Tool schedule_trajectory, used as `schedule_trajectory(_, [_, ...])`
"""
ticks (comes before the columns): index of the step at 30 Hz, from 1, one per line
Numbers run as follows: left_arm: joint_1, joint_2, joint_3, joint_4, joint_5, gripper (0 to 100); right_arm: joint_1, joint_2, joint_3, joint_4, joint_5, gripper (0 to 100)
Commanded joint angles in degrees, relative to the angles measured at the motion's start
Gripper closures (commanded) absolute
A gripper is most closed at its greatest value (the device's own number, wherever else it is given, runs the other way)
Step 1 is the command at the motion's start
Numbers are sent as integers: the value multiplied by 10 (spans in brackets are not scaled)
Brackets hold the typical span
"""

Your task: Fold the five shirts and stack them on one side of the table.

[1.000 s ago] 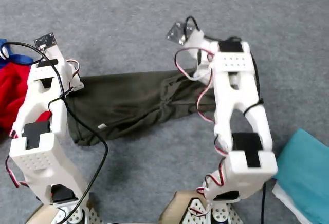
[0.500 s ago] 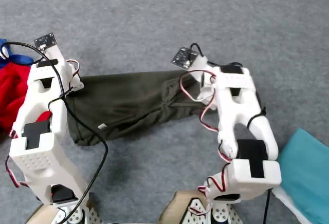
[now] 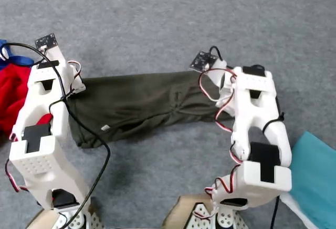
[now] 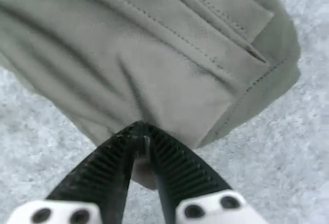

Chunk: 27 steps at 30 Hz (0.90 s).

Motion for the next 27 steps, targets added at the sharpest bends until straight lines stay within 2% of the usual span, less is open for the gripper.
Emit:
schedule_trajectory(1, [-2, 0, -24, -2, 2, 981, -36, -56, -52, 27, -22, 994])
schedule_trajectory(7, [-2, 0, -24, -2, 2, 981, -144, -36, -78, 8, -77, 994])
schedule_trajectory(12, [-2, 0, -24, -2, 2, 981, -190, 64, -127, -15, -120, 994])
schedule_trajectory(20, [-2, 0, -24, -2, 2, 981, -201, 239, -279, 14, -142, 994])
schedule_trajectory(27, [-2, 0, -24, -1, 2, 981, -181, 180, -306, 97, -141, 994])
